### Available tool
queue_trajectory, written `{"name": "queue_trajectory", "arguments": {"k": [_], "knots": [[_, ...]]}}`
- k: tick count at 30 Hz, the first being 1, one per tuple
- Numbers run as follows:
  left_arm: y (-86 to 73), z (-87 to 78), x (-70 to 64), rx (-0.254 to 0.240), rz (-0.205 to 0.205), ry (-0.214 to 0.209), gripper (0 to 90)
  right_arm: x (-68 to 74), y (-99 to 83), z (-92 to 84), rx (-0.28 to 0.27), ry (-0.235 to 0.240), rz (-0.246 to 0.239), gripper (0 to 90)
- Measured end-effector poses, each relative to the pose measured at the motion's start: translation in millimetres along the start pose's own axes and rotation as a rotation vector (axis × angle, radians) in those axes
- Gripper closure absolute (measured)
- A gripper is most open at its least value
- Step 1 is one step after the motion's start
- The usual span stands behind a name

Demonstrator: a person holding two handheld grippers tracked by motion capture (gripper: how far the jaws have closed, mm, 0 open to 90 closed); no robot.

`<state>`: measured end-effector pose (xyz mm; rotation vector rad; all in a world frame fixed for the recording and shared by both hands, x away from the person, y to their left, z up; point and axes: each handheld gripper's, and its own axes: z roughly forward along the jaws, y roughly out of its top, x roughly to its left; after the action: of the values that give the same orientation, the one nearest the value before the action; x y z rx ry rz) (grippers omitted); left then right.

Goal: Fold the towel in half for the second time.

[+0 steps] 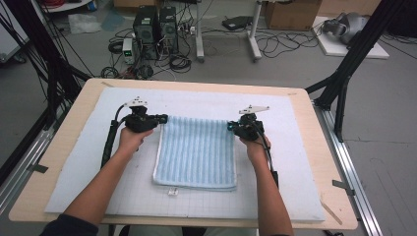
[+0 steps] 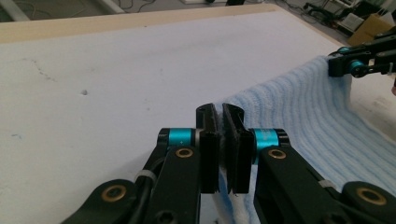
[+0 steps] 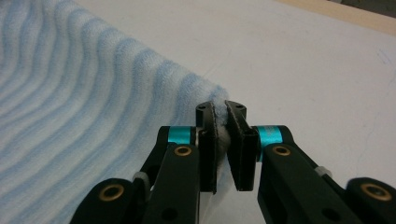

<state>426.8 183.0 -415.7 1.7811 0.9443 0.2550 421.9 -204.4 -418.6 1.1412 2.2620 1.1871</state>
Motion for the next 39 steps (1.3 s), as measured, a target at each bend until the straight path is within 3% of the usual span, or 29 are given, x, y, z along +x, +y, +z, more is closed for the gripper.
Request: {"name": "queue_trajectory", "arguments": {"k": [5,12,21,28,33,39], "knots": [[-4.9,-12.1,-8.4,-0.020,0.017,-0.028,85.0,4.3,-2.9,-12.2,-0.024,0.029,0.010,83.5],[-18.3,-32.9,-24.5,-0.056,0.050,-0.062,85.0,18.7,-13.0,-37.0,-0.084,0.061,-0.024,83.5],[-37.2,-50.8,-37.8,-0.077,0.065,-0.086,84.8,35.9,-21.1,-57.7,-0.095,0.085,-0.066,83.4],[-52.7,-60.0,-47.6,-0.068,0.102,-0.106,84.4,49.7,-40.3,-69.7,-0.099,0.098,-0.077,83.4],[-63.0,-67.9,-56.2,-0.073,0.097,-0.121,84.2,60.7,-58.0,-78.9,-0.111,0.112,-0.079,83.4],[-72.5,-78.5,-69.9,-0.072,0.132,-0.119,83.9,69.4,-76.2,-88.6,-0.123,0.118,-0.072,83.3]]}}
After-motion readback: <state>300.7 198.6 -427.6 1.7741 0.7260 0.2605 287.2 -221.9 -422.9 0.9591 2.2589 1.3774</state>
